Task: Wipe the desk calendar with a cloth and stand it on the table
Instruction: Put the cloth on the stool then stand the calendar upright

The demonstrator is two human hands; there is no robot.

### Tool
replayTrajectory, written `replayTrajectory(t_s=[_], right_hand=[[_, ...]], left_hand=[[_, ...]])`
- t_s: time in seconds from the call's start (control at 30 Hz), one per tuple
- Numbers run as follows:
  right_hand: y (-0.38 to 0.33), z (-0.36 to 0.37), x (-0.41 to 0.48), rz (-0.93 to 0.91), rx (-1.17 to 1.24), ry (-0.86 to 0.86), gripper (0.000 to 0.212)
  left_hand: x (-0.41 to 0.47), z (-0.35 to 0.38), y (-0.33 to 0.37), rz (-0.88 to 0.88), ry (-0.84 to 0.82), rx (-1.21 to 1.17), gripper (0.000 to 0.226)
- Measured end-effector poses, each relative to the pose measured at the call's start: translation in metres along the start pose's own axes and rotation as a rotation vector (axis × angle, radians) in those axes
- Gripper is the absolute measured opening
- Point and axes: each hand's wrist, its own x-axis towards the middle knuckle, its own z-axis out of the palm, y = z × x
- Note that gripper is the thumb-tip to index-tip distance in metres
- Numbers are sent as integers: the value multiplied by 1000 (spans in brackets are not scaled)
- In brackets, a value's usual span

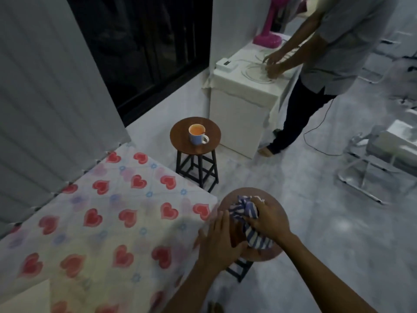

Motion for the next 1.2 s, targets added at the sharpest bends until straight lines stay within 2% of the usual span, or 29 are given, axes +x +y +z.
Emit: replayTrajectory(t_s=[0.2,0.27,0.47,0.6,0.7,0.8,0.87,0.97,1.1,1.2], right_hand=[[55,42,24,63,-151,-105,78],[64,58,26,78,-164,-157,73],[68,63,26,98,-168,-153,65],[55,49,27,123,-164,-187,66],[27,40,31,100,-197,-65,60],[-22,40,47,-17,-189,13,46],[-67,49,60,-125,-164,-22,52],[-136,72,67,-311,-152,-67,61],[-227,120,54,-607,-210,-92,60],[-293,158,30,-833,-245,-170,57]], left_hand=[[24,26,17,-49,-145,46,102],[31,31,21,-48,-166,74,101],[45,40,30,-55,-194,102,96],[44,45,28,-55,-154,85,96],[37,40,19,-93,-84,25,96],[25,26,-3,-182,16,-28,94],[13,13,-30,-260,121,-2,92],[-9,-9,-77,-346,178,85,90],[-53,-46,-140,-620,302,-94,94],[-112,-63,-188,-818,455,-260,94]])
